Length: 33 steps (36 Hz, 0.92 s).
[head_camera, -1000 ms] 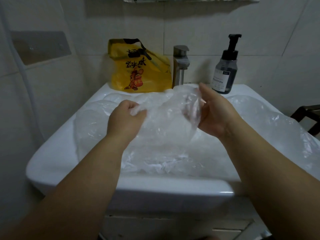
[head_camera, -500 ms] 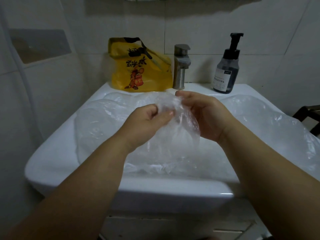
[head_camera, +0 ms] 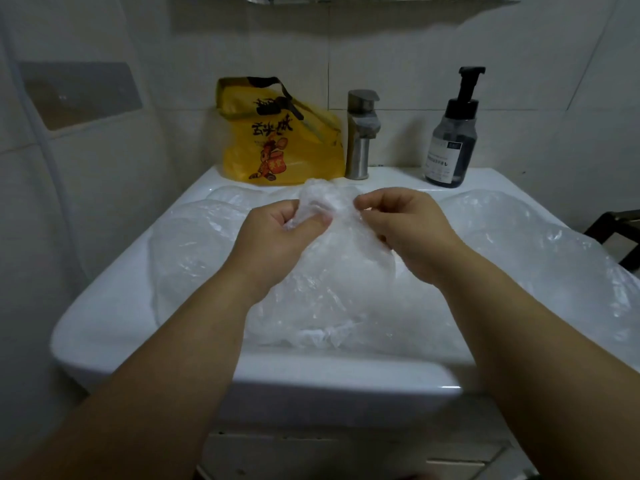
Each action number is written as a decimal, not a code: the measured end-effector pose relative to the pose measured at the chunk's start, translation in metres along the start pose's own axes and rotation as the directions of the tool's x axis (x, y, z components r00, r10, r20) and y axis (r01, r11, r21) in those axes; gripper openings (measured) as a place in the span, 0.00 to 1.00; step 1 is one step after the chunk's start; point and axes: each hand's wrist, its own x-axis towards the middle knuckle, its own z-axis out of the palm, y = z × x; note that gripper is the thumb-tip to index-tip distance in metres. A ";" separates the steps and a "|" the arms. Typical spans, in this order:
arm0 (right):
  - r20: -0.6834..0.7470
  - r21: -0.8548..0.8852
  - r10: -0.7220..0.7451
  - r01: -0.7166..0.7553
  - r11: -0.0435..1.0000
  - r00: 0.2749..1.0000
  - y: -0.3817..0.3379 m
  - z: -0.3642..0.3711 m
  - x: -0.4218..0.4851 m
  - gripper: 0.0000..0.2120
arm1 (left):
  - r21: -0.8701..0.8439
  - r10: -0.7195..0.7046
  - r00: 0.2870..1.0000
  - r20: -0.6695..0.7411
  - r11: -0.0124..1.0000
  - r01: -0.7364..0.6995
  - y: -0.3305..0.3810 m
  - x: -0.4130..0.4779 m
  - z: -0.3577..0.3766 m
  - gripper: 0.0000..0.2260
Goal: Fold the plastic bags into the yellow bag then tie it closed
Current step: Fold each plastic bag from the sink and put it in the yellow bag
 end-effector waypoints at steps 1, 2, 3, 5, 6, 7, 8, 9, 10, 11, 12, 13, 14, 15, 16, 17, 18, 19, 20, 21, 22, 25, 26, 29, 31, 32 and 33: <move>0.070 0.008 0.021 -0.022 1.000 0.997 -0.001 0.001 -0.001 0.07 | -0.003 0.002 1.000 0.001 1.000 -0.002 0.000 0.000 0.000 0.05; 0.131 0.007 0.042 -0.043 0.999 0.990 -0.001 0.002 -0.003 0.06 | -0.010 0.005 1.000 0.011 1.000 -0.005 0.000 0.000 0.000 0.06; 0.180 0.000 0.059 -0.060 0.998 0.982 0.000 0.004 -0.004 0.06 | -0.010 0.007 1.000 0.026 1.000 -0.007 0.001 -0.001 0.001 0.06; 0.234 -0.015 0.087 -0.086 0.996 0.968 0.003 0.005 -0.004 0.09 | 0.003 0.002 0.999 0.050 1.000 -0.002 -0.001 -0.001 0.001 0.07; 0.256 -0.021 0.099 -0.096 0.995 0.962 0.004 0.005 -0.004 0.11 | 0.015 0.000 0.998 0.058 1.000 -0.001 -0.001 -0.001 0.001 0.08; 0.280 -0.025 0.106 -0.103 0.994 0.954 0.004 0.006 -0.004 0.11 | 0.025 -0.001 0.998 0.065 1.000 0.000 -0.002 0.000 0.001 0.09; 0.301 -0.025 0.112 -0.110 0.994 0.947 0.004 0.006 -0.005 0.08 | 0.027 -0.005 0.997 0.071 1.000 0.003 -0.002 0.000 0.001 0.10; 0.311 -0.029 0.117 -0.114 0.993 0.943 0.003 0.006 -0.006 0.06 | 0.021 -0.004 0.997 0.073 1.000 0.003 -0.003 0.000 0.001 0.10; 0.302 -0.039 0.121 -0.115 0.993 0.946 0.002 0.006 -0.006 0.06 | 0.011 -0.002 0.997 0.072 1.000 0.001 -0.003 0.000 0.002 0.10; 0.279 -0.053 0.117 -0.106 0.993 0.953 0.002 0.006 -0.006 0.06 | 0.000 0.007 0.998 0.068 1.000 -0.007 -0.003 0.000 0.002 0.09; 0.242 -0.068 0.109 -0.095 0.993 0.964 0.001 0.006 -0.006 0.07 | -0.008 0.015 0.998 0.062 1.000 -0.014 -0.003 0.000 0.002 0.09; 0.204 -0.077 0.097 -0.083 0.994 0.974 0.000 0.005 -0.006 0.09 | -0.014 0.024 0.998 0.059 1.000 -0.024 -0.003 0.000 0.002 0.09; 0.168 -0.063 0.086 -0.077 0.995 0.982 -0.001 0.004 -0.005 0.10 | -0.017 0.028 0.998 0.059 1.000 -0.027 -0.003 0.000 0.002 0.09; 0.135 -0.022 0.079 -0.077 0.997 0.988 -0.003 0.002 -0.004 0.10 | -0.018 0.028 0.998 0.064 0.999 -0.027 -0.002 0.000 0.001 0.08; 0.095 0.024 0.080 -0.082 0.996 0.992 -0.003 0.001 -0.003 0.09 | -0.016 0.021 0.998 0.066 1.000 -0.020 -0.002 0.000 0.001 0.07; 0.052 0.074 0.085 -0.089 0.993 0.995 -0.005 0.001 -0.003 0.08 | -0.011 0.014 0.998 0.063 1.000 -0.013 -0.003 0.000 0.000 0.06; 0.009 0.130 0.093 -0.093 0.987 0.996 -0.006 0.000 -0.003 0.07 | -0.003 0.003 0.998 0.057 1.000 -0.003 -0.004 0.001 0.000 0.05; -0.023 0.189 0.101 -0.094 0.977 0.995 -0.007 0.001 -0.002 0.07 | 0.018 -0.008 0.999 0.051 1.000 0.007 -0.005 0.002 -0.001 0.05; -0.037 0.242 0.109 -0.097 0.965 0.993 -0.007 0.001 -0.002 0.08 | 0.040 -0.022 0.999 0.047 0.999 0.020 -0.006 0.003 -0.002 0.04; -0.035 0.276 0.113 -0.099 0.956 0.993 -0.007 0.002 -0.002 0.09 | 0.065 -0.038 0.998 0.050 0.997 0.034 -0.007 0.003 -0.001 0.04; -0.033 0.292 0.117 -0.103 0.951 0.993 -0.007 0.002 -0.002 0.09 | 0.085 -0.055 0.997 0.057 0.995 0.050 -0.008 0.003 -0.001 0.06; -0.045 0.342 0.124 -0.101 0.934 0.991 -0.005 0.003 -0.002 0.11 | 0.112 -0.101 0.990 0.096 0.990 0.090 -0.010 0.001 0.000 0.15; -0.062 0.366 0.136 -0.104 0.925 0.989 -0.005 0.002 -0.002 0.11 | 0.117 -0.108 0.988 0.107 0.989 0.095 -0.008 0.001 0.000 0.15; 0.004 0.570 0.221 -0.183 0.801 0.975 -0.008 -0.005 0.001 0.13 | 0.068 -0.164 0.969 0.186 0.986 0.154 -0.004 0.001 0.000 0.12; 0.151 0.701 0.240 -0.275 0.658 0.959 -0.011 -0.010 0.001 0.24 | 0.024 -0.213 0.942 0.259 0.976 0.215 0.000 0.001 0.000 0.08; 0.205 0.723 0.240 -0.312 0.616 0.949 -0.010 -0.012 0.001 0.29 | 0.003 -0.225 0.931 0.287 0.972 0.234 0.001 0.000 0.000 0.08; 0.242 0.714 0.243 -0.342 0.610 0.939 -0.010 -0.012 0.000 0.30 | -0.019 -0.220 0.928 0.302 0.971 0.237 0.001 0.000 0.000 0.09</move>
